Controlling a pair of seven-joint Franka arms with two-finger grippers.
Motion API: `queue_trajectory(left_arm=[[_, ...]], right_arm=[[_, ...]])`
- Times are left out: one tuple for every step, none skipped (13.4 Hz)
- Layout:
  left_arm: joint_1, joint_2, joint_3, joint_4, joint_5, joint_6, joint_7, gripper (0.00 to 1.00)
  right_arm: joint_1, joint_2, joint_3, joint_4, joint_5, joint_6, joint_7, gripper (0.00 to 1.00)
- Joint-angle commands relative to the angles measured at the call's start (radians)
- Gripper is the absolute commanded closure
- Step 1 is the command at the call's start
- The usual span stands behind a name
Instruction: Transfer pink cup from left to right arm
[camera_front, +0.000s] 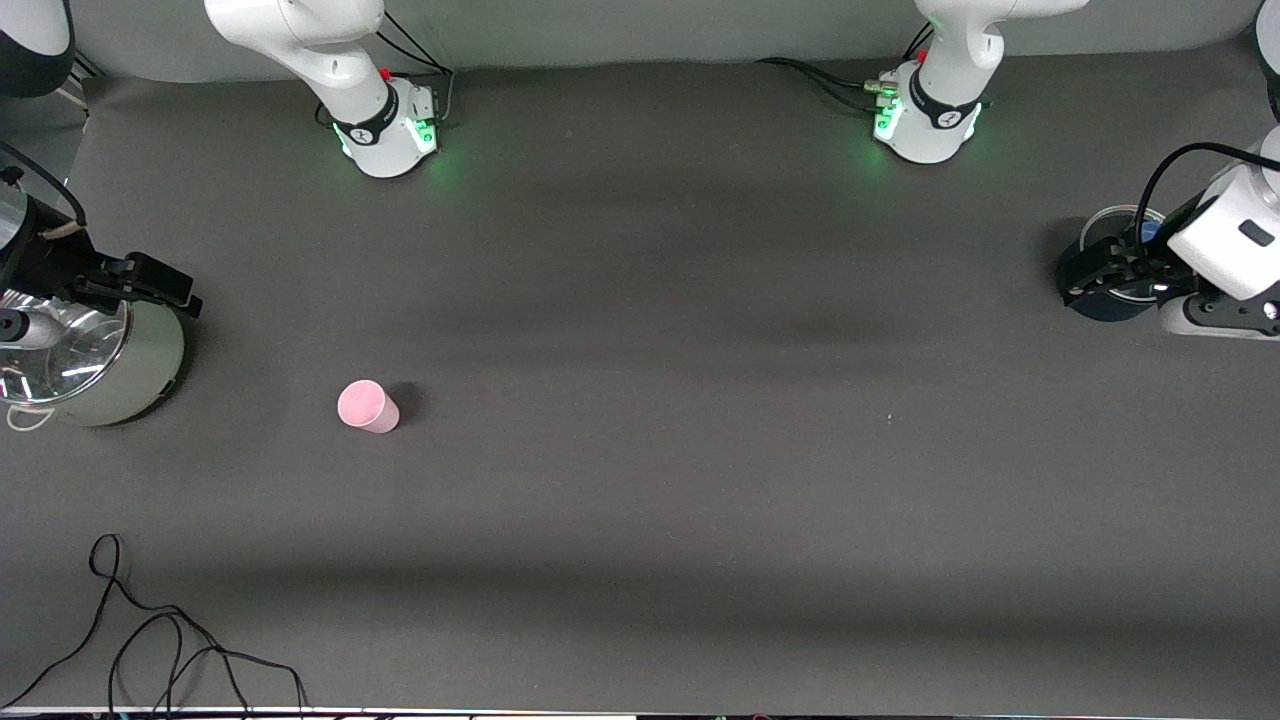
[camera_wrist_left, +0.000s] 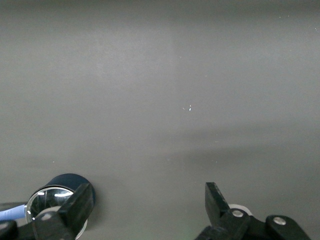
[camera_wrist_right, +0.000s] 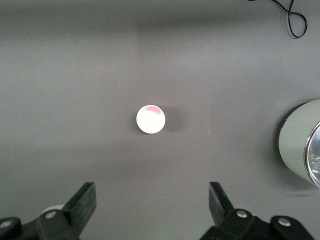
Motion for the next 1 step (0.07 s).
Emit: queue_trajectory(left_arm=[[-0.02,0.017,0.017,0.032,-0.006,-0.021,0.0,0.0]], right_arm=[[-0.011,-0.008,0.008,0.0,0.021,0.002,0.002,0.0]])
